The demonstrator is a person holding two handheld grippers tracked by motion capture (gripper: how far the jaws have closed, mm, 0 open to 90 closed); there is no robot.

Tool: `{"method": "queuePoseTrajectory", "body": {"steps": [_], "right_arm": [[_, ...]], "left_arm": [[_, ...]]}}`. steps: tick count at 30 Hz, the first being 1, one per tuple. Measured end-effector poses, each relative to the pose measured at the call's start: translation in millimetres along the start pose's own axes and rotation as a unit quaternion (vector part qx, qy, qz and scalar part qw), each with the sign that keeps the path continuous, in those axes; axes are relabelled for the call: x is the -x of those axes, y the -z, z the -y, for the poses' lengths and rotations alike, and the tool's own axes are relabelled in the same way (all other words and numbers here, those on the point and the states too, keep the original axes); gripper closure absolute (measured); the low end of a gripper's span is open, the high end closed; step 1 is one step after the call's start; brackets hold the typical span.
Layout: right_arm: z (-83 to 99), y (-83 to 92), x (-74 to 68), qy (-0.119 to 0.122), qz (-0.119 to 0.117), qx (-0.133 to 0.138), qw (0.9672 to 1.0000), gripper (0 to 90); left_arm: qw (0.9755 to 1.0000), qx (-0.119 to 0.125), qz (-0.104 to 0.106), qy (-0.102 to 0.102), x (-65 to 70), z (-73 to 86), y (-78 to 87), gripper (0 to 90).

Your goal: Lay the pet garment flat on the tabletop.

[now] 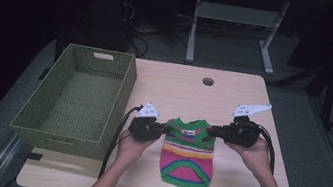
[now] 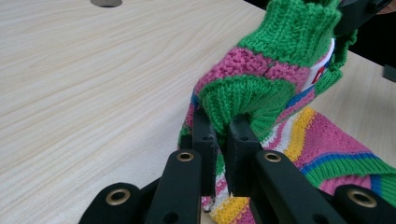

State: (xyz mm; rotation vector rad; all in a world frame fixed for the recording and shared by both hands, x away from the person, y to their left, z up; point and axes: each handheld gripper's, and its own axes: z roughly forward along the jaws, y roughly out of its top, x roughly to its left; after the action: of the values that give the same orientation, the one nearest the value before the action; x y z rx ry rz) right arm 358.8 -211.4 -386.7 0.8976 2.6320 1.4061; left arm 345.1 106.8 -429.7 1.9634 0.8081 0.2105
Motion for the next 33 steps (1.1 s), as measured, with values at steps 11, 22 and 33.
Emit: {"method": "queuePoseTrajectory", "body": {"steps": [11,22,33], "right_arm": [[-0.8,-10.3,15.3,-0.014,0.028,0.012,0.9994,81.0],[-4.9,-17.5,36.3,-0.033,0.072,0.021,0.9966,56.3],[15.0,-15.1,46.8,-0.065,0.051,0.001,0.9966,56.6]], "left_arm": [[0.9998,-0.008,-0.008,0.018,-13.0,3.6,-8.7,83.8],[0.9983,0.004,-0.054,0.021,-20.5,5.2,-17.5,62.4],[0.9991,-0.033,-0.026,0.012,-11.9,8.0,-23.5,62.2]]}}
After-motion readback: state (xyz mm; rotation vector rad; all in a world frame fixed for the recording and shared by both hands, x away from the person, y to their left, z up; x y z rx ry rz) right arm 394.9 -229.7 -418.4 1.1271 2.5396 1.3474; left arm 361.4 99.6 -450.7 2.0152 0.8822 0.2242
